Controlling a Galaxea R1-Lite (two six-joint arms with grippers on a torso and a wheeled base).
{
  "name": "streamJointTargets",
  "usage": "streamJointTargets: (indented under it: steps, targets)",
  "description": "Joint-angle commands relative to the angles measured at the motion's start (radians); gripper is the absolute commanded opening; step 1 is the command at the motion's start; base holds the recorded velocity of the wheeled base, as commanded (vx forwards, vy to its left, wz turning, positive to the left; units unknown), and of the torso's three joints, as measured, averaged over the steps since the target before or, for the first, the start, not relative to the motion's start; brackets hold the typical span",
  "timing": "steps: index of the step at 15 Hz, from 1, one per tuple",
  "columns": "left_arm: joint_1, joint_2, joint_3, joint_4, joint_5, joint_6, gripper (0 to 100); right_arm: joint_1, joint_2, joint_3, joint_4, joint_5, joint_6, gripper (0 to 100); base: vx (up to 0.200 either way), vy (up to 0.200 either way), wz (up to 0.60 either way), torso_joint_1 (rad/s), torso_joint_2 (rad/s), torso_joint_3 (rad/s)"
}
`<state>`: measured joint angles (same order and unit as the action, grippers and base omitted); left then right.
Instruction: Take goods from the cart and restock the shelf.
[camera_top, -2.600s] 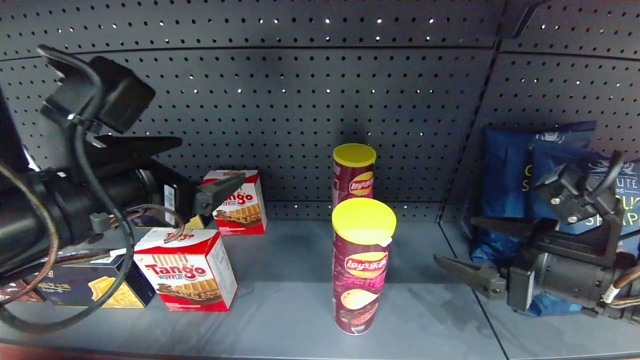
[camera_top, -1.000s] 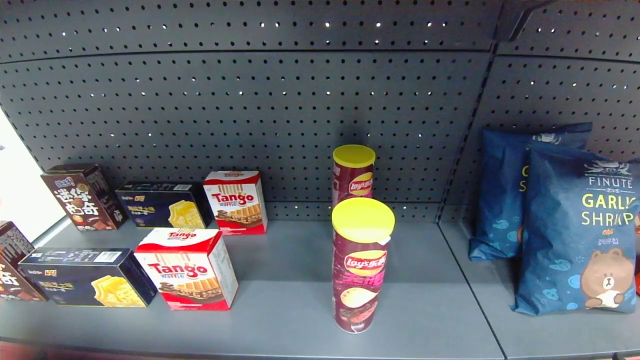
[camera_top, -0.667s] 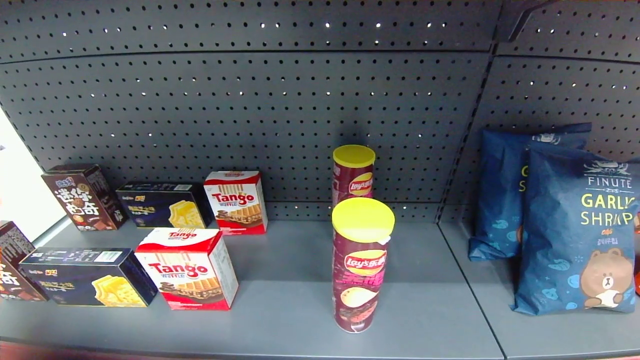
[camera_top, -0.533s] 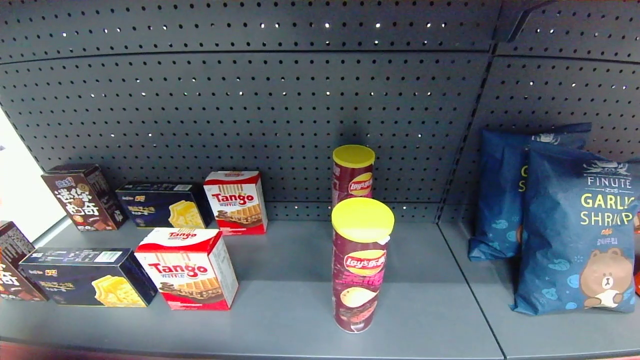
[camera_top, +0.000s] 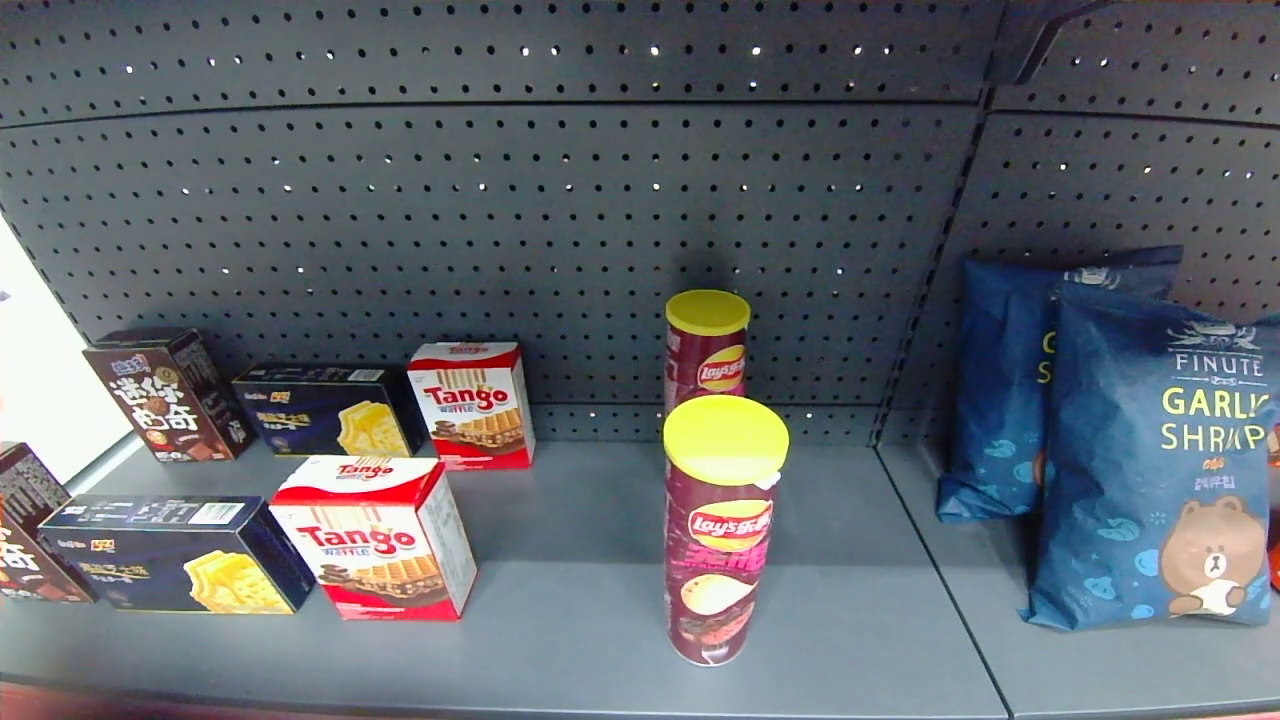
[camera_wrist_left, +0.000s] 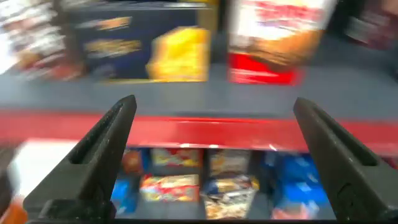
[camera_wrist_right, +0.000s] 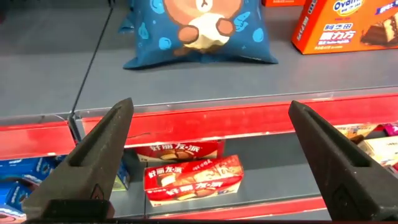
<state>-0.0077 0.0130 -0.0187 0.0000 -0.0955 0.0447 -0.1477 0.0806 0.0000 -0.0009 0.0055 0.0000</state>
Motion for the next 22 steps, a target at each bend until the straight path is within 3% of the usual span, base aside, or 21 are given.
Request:
streamJointTargets:
  steps: [1,3,4,7,9,12,13,14,15,17,19,22]
  targets:
    - [0.002,0.002,0.017,0.000,-0.015,0.017,100,-0.001,0.005,0.000,-0.001,0.001,0.000,100,0.000,0.000,0.00,0.000,0.00,0.000]
    - [0.003,0.001,0.019,0.000,0.086,0.017,100,-0.001,0.005,0.000,-0.001,0.001,-0.002,100,0.000,0.000,0.00,0.000,0.00,0.000]
    - [0.005,0.001,0.019,-0.002,0.108,0.012,100,-0.001,0.005,0.000,-0.001,0.001,-0.002,100,0.000,0.000,0.00,0.000,0.00,0.000]
    - [0.005,-0.001,0.019,-0.002,0.079,0.037,100,-0.001,0.005,0.000,-0.001,0.002,-0.002,100,0.000,0.000,0.00,0.000,0.00,0.000]
    - [0.003,-0.001,0.019,0.000,-0.029,0.041,100,-0.001,0.005,0.000,-0.001,0.002,-0.002,100,0.000,0.000,0.00,0.000,0.00,0.000]
    - [0.000,0.002,0.017,0.000,-0.033,0.041,100,0.000,0.005,0.000,-0.001,0.011,-0.006,100,0.000,0.000,0.00,0.000,0.00,0.000]
    - [0.006,0.002,0.017,0.000,0.007,0.044,100,0.000,0.005,0.000,-0.001,0.013,-0.006,100,0.000,0.000,0.00,0.000,0.00,0.000]
    - [0.005,-0.001,0.019,-0.003,0.103,0.030,100,-0.001,0.005,0.000,-0.002,0.011,-0.003,100,0.000,0.000,0.00,0.000,0.00,0.000]
    - [0.005,-0.001,0.019,-0.003,0.122,-0.008,100,-0.001,0.005,0.000,-0.002,0.011,-0.002,100,0.000,0.000,0.00,0.000,0.00,0.000]
    - [0.005,-0.001,0.019,-0.002,0.115,-0.009,100,-0.001,0.005,0.000,-0.002,0.011,0.000,100,0.000,0.000,0.00,0.000,0.00,0.000]
    - [0.005,-0.001,0.019,-0.003,0.131,-0.035,100,-0.001,0.005,0.000,-0.001,0.011,-0.002,100,0.000,0.000,0.00,0.000,0.00,0.000]
    - [0.005,-0.001,0.019,-0.003,0.129,-0.037,100,0.000,0.005,-0.002,0.001,0.011,-0.002,100,0.000,0.000,0.00,0.000,0.00,0.000]
